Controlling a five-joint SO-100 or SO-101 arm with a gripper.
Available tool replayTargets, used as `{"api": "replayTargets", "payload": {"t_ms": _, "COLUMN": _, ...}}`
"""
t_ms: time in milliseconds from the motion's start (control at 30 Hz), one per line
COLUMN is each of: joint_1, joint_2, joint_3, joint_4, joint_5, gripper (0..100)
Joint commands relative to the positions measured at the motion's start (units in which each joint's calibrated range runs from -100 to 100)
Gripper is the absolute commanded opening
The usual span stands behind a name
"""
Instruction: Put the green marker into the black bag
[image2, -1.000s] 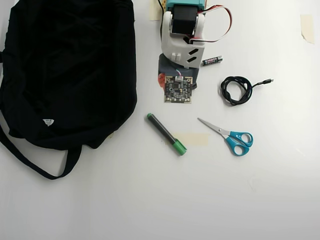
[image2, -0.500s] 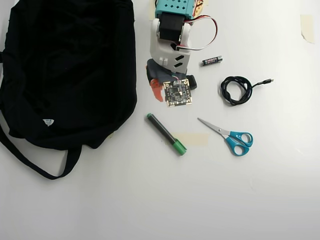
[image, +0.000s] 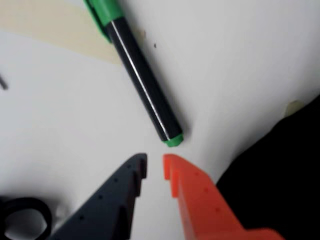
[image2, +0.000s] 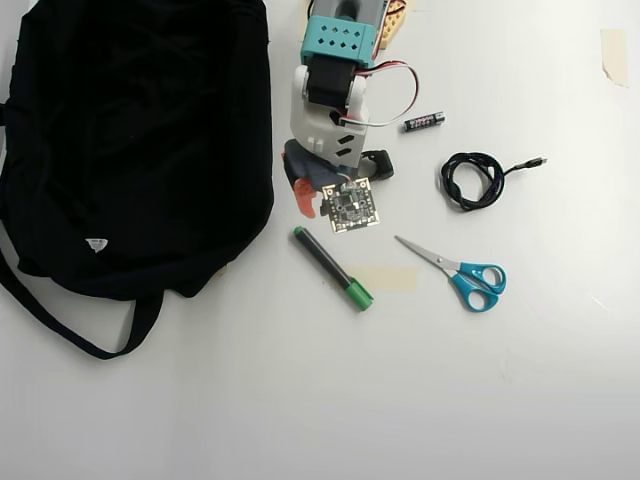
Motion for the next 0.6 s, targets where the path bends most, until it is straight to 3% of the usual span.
{"api": "replayTargets", "payload": {"t_ms": 0, "joint_1": -0.08, "joint_2": 0.12, "joint_3": -2.45, "joint_4": -0.98, "joint_5": 0.41, "gripper": 5}}
{"api": "replayTargets", "payload": {"t_ms": 567, "joint_1": -0.75, "joint_2": 10.83, "joint_3": -15.03, "joint_4": 1.09, "joint_5": 2.61, "gripper": 5}}
